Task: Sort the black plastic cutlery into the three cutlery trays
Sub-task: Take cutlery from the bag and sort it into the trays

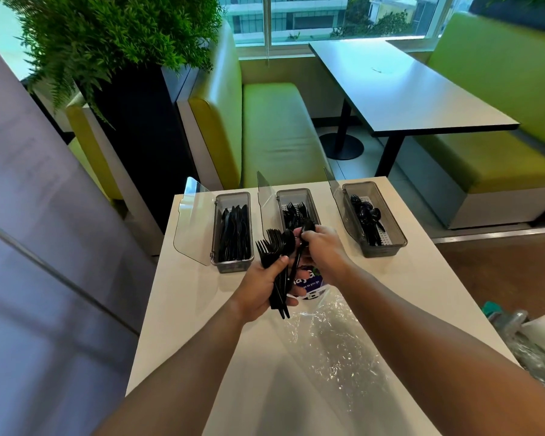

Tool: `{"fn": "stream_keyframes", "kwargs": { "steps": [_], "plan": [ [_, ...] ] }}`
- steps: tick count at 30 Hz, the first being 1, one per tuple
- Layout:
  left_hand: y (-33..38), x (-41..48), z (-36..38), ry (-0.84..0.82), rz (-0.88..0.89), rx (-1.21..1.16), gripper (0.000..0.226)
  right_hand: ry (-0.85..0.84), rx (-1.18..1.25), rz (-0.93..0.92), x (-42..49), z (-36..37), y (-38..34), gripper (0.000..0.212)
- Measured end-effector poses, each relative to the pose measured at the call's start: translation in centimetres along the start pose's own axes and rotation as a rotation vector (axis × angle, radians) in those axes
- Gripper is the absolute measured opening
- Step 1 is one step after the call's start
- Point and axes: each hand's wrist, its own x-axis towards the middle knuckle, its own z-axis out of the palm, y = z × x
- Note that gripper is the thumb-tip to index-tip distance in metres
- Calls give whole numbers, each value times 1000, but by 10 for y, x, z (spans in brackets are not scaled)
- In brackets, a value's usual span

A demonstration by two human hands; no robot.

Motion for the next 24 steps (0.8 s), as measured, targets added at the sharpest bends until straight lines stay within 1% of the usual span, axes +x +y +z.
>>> {"fn": "stream_keyframes", "kwargs": {
  "steps": [2,5,7,9,10,11,13,14,18,21,24],
  "plan": [
    [-1,0,-2,10,-6,27,32,80,94,-15,2,-2,-3,23],
    [-3,-1,-3,42,-18,60,35,154,200,-41,2,-4,-7,22],
    [-4,-2,-3,57,-16,73,37,182,130,-76,5,-7,-5,22],
    [-3,-2,-3,62,-11,68,37,141,-17,-102,3,-9,-2,17],
    [-3,-2,-2,61,-10,64,37,86,-69,-110,2,-10,1,14],
    [-2,-2,-1,59,-7,61,36,21,-114,-110,-1,-9,3,18],
    [-2,-2,2,61,4,57,33,-77,-178,-89,-6,-7,8,33],
    [-2,-1,3,65,10,60,30,-97,-191,-81,-8,-6,9,34],
    [-3,-1,3,79,18,76,32,-68,-183,-77,-8,-6,7,16],
    [-3,-1,4,85,8,25,32,-52,-170,-78,-5,-8,5,16],
    [-1,0,5,38,0,-31,28,-111,-135,-60,-5,-10,8,11]
  ]
}}
